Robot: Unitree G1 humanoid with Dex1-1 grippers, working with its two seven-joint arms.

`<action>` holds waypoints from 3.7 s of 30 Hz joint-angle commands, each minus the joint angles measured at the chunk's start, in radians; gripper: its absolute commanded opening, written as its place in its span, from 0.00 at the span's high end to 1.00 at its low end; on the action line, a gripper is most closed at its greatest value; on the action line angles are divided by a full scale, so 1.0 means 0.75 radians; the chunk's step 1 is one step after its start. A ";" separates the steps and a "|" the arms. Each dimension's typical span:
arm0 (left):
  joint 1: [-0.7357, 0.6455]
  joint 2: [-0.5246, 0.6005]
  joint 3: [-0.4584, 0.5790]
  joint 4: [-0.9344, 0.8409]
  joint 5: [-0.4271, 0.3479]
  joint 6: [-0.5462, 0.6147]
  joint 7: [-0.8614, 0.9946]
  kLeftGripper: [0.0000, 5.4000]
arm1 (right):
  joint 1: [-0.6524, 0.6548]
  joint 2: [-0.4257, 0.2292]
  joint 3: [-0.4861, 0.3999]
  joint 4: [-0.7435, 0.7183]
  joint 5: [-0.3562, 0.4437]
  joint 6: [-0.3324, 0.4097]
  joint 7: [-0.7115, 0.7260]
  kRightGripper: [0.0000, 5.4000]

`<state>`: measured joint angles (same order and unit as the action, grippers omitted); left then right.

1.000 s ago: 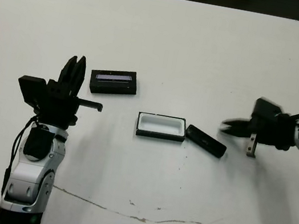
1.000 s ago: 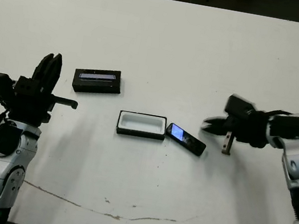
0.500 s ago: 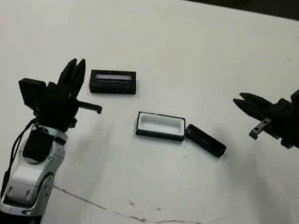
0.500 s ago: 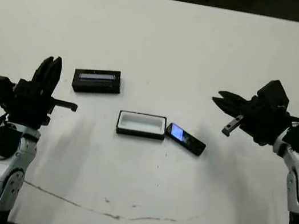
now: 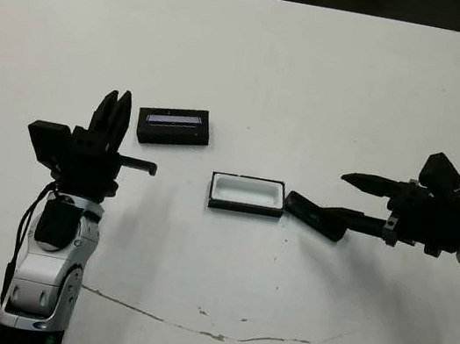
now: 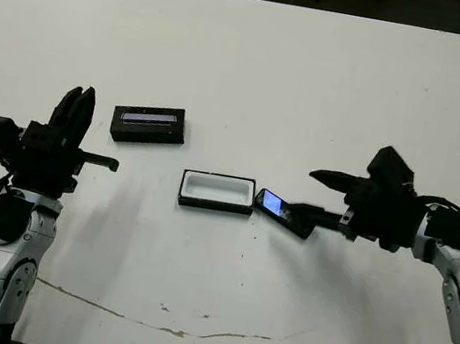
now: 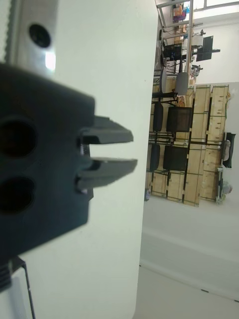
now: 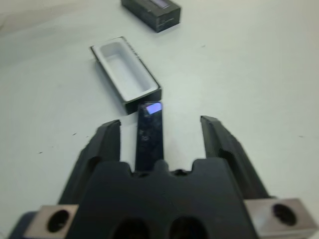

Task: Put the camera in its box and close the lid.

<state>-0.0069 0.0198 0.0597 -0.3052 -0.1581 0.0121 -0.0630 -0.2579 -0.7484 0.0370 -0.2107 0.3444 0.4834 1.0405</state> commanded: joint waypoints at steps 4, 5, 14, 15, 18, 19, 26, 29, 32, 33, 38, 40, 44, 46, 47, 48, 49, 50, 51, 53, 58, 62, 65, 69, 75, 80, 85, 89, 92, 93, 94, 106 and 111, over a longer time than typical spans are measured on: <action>0.019 0.012 0.004 0.015 0.011 0.011 -0.002 1.00 | 0.031 -0.021 0.021 0.044 0.002 -0.019 0.043 0.22; 0.020 0.011 0.004 0.017 0.009 0.009 -0.004 1.00 | 0.032 -0.021 0.022 0.049 -0.001 -0.027 0.049 0.17; 0.029 0.009 0.001 0.015 0.018 0.005 0.002 1.00 | 0.068 -0.008 0.036 0.095 -0.046 -0.089 0.023 0.00; 0.031 0.010 0.001 0.014 0.020 0.004 0.001 1.00 | 0.075 -0.005 0.038 0.102 -0.049 -0.092 0.019 0.00; 0.034 0.010 0.003 0.013 0.018 0.004 0.000 1.00 | 0.096 0.002 0.042 0.110 -0.057 -0.086 -0.001 0.00; 0.034 0.011 0.004 0.016 0.018 0.001 -0.001 1.00 | 0.102 0.005 0.044 0.113 -0.056 -0.084 -0.006 0.00; 0.031 0.006 0.000 0.014 0.010 0.009 -0.001 1.00 | 0.135 0.021 0.067 0.127 -0.087 -0.114 -0.043 0.02; 0.030 0.005 -0.003 0.011 0.017 0.014 0.005 1.00 | 0.142 0.028 0.080 0.127 -0.089 -0.098 -0.054 0.11; 0.031 0.005 -0.004 0.010 0.016 0.014 0.004 1.00 | 0.147 0.052 0.090 0.168 -0.093 -0.141 -0.056 0.23; 0.032 0.005 -0.004 0.009 0.018 0.014 0.005 1.00 | 0.148 0.058 0.095 0.180 -0.098 -0.155 -0.060 0.28; 0.035 0.009 -0.008 0.009 0.031 0.009 0.007 1.00 | 0.183 0.104 0.081 0.201 -0.105 -0.241 -0.107 0.48; 0.035 0.010 -0.008 0.010 0.038 0.008 0.010 1.00 | 0.197 0.133 0.064 0.228 -0.088 -0.289 -0.115 0.56; 0.033 0.005 -0.006 0.015 0.038 0.006 0.008 1.00 | 0.209 0.169 0.040 0.277 -0.060 -0.339 -0.108 0.72; 0.033 0.006 -0.007 0.019 0.045 -0.001 0.008 1.00 | 0.198 0.184 0.033 0.323 -0.040 -0.366 -0.077 0.80; 0.032 0.005 -0.006 0.019 0.042 0.001 0.008 1.00 | 0.194 0.189 0.032 0.341 -0.036 -0.378 -0.071 0.84; 0.032 0.004 -0.005 0.018 0.037 0.003 0.006 1.00 | 0.191 0.188 0.031 0.346 -0.036 -0.382 -0.070 0.88; 0.030 0.003 -0.005 0.019 0.036 0.005 0.006 1.00 | 0.187 0.183 0.032 0.342 -0.043 -0.384 -0.074 0.91; 0.030 0.004 -0.005 0.020 0.037 0.004 0.006 1.00 | 0.182 0.175 0.035 0.338 -0.054 -0.392 -0.075 0.94; 0.029 0.004 -0.005 0.021 0.039 0.002 0.006 1.00 | 0.178 0.169 0.037 0.335 -0.062 -0.398 -0.075 0.95; 0.029 0.004 -0.005 0.020 0.043 0.003 0.009 1.00 | 0.165 0.159 0.038 0.337 -0.070 -0.408 -0.065 0.95; 0.029 0.002 -0.002 0.013 0.033 0.019 0.012 1.00 | 0.097 0.130 -0.002 0.320 -0.039 -0.328 -0.064 0.96; 0.025 0.008 -0.004 0.017 0.045 0.011 0.011 1.00 | -0.014 0.119 -0.079 0.340 0.020 -0.233 -0.076 0.96; 0.023 0.004 -0.002 0.020 0.035 0.011 0.008 1.00 | -0.114 0.113 -0.107 0.359 0.035 -0.198 -0.073 0.96; 0.022 0.007 0.003 0.023 0.031 0.014 0.007 1.00 | -0.244 0.134 -0.093 0.383 0.058 -0.164 -0.034 0.96; 0.016 0.013 0.008 0.022 0.029 0.021 0.004 1.00 | -0.416 0.170 0.040 0.430 0.039 -0.084 0.062 0.96; 0.013 0.016 0.010 0.025 0.031 0.015 0.002 1.00 | -0.485 0.212 0.194 0.530 -0.073 -0.187 0.161 0.96; 0.020 0.014 0.009 0.011 0.034 0.030 0.009 1.00 | -0.507 0.233 0.304 0.551 -0.171 -0.223 0.204 0.96; 0.023 0.013 0.005 0.012 0.042 0.023 0.012 1.00 | -0.510 0.230 0.361 0.522 -0.226 -0.215 0.219 0.96; 0.023 0.008 0.001 0.015 0.047 0.020 0.017 1.00 | -0.511 0.229 0.400 0.520 -0.271 -0.232 0.231 0.96; 0.024 0.006 0.000 0.017 0.045 0.017 0.015 1.00 | -0.510 0.233 0.407 0.531 -0.277 -0.249 0.240 0.96; 0.024 0.005 -0.001 0.020 0.042 0.011 0.013 1.00 | -0.508 0.239 0.411 0.542 -0.279 -0.264 0.248 0.96; 0.027 -0.002 -0.003 0.028 0.041 0.010 0.018 1.00 | -0.505 0.270 0.388 0.616 -0.240 -0.302 0.337 0.96; 0.025 -0.009 -0.004 0.030 0.024 0.010 0.011 1.00 | -0.506 0.256 0.402 0.569 -0.267 -0.273 0.330 0.96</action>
<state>-0.0012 0.0154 0.0564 -0.2990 -0.1392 0.0117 -0.0581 -0.6405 -0.5514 0.3281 0.2282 0.1581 0.2670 1.2848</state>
